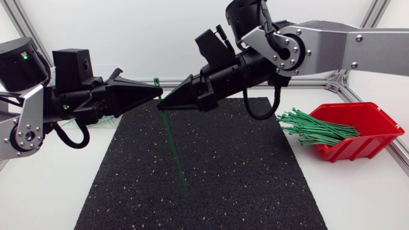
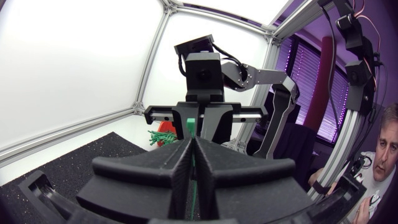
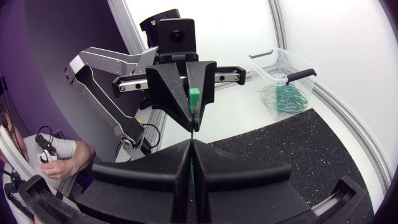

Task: Take a green cable tie from the red box, thread the tail through the head to close it, then place it in the transparent bin on the left.

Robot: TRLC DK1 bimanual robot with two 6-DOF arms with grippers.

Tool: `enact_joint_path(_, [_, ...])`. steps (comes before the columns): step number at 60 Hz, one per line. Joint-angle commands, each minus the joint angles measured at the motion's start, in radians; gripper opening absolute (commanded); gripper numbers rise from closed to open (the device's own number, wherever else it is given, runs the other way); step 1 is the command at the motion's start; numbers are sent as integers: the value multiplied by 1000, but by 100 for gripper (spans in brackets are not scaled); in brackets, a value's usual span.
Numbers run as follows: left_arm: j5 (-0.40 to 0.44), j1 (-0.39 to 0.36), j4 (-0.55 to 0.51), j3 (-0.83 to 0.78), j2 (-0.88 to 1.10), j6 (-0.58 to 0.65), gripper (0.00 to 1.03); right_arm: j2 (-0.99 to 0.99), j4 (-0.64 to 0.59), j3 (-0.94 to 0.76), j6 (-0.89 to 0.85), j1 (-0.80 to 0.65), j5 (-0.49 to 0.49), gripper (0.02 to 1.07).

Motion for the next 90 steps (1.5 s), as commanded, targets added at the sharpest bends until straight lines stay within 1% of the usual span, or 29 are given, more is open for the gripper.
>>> enact_joint_path(1, [19,-3,19,24,20,-27,4,17,18,-8,18,3,-7,8])
enact_joint_path(19, [46,-1,19,50,57,-47,4,15,21,-9,22,0,-7,8])
enact_joint_path(41, [48,10,19,57,57,-53,4,26,26,-3,30,-18,-5,9])
enact_joint_path(47, [48,17,19,64,55,-63,4,31,26,3,35,-25,-4,25])
enact_joint_path(50, [48,23,17,72,57,-68,4,29,24,5,35,-32,0,34])
enact_joint_path(52, [48,25,16,75,57,-73,4,29,18,9,33,-37,1,43])
enact_joint_path(55, [48,25,13,81,57,-74,4,28,3,17,30,-51,3,52])
enact_joint_path(60, [53,31,6,87,57,-77,4,18,-14,18,16,-66,7,60])
enact_joint_path(64, [51,40,-6,95,54,-79,4,15,-60,29,-21,-74,16,65])
enact_joint_path(66, [50,43,-18,104,54,-82,4,14,-80,32,-39,-78,18,67])
enact_joint_path(74, [50,65,-95,159,57,-82,4,8,-141,38,-100,-100,44,67])
enact_joint_path(81, [45,66,-150,189,52,-80,4,8,-181,34,-153,-132,62,67])
enact_joint_path(86, [22,62,-171,201,49,-79,4,8,-203,31,-185,-158,73,67])
enact_joint_path(90, [-6,57,-205,215,52,-59,4,8,-210,25,-212,-172,112,67])
